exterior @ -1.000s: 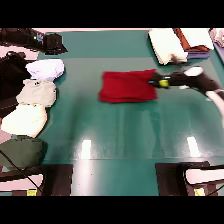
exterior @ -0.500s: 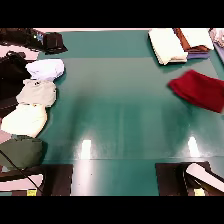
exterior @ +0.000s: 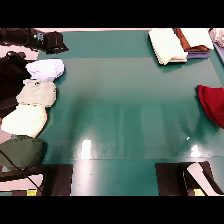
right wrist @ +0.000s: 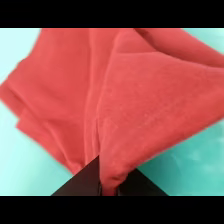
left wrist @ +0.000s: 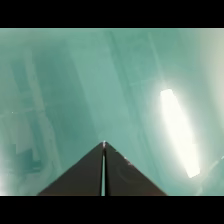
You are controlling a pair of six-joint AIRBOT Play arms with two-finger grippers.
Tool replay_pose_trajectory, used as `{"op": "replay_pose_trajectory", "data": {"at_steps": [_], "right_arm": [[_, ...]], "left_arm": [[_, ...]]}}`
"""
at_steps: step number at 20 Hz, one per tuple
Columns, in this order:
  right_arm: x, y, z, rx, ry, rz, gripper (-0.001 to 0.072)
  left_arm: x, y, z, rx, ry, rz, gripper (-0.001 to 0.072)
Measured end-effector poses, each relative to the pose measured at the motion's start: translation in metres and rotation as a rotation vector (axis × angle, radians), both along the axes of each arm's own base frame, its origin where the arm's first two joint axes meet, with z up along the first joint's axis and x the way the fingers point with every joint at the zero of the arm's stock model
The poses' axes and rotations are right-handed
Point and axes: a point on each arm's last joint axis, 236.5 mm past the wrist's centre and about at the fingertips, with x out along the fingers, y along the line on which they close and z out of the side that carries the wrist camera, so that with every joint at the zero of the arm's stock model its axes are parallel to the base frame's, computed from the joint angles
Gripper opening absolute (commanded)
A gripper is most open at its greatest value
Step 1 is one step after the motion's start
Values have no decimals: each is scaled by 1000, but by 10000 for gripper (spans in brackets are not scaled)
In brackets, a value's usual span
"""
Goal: Fold the shirts.
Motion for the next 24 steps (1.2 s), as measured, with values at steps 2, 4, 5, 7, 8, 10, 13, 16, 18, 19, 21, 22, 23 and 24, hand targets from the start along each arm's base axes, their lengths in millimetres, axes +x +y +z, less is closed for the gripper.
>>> {"op": "replay_pose_trajectory", "data": {"at_steps": [2, 4, 5, 7, 8, 10, 13, 16, 18, 19, 21, 22, 23, 24], "right_arm": [[-14, -9, -1, -6, 72, 2, 487], [-29, -21, 1, 5, 144, -4, 566], [-37, -29, 4, 11, 173, -13, 564], [-49, -42, 16, 35, 212, -26, 558], [-52, -46, 23, 41, 221, -28, 556], [-46, -49, 40, 49, 206, -14, 555], [-5, -27, 64, 31, 150, 93, 554], [52, 32, 85, 4, 100, 297, 554], [87, 90, 97, -16, 77, 470, 553], [101, 124, 101, -24, 69, 567, 553], [120, 189, 108, -43, 53, 749, 542], [125, 221, 110, -49, 46, 835, 413], [127, 254, 112, -54, 40, 925, 227], [128, 283, 113, -60, 32, 1002, 52]], "left_arm": [[-2, 0, -2, 8, 6, -9, 23], [-4, 0, -3, 13, 12, -15, 23], [-4, 0, -4, 15, 14, -18, 23], [-5, 0, -4, 17, 17, -21, 23], [-5, 0, -4, 17, 16, -21, 23], [-5, -1, -4, 16, 13, -22, 23], [-3, -2, -1, 4, 4, -21, 23], [-2, -4, 1, -5, -3, -20, 23], [-1, -3, 1, -2, -7, -17, 23], [-1, -2, 1, 1, -8, -15, 23], [0, -2, 1, 3, -8, -14, 23], [0, -1, 1, 3, -11, -12, 23], [1, -1, 2, 1, -17, -10, 23], [2, -1, 3, 1, -21, -7, 23]]}}
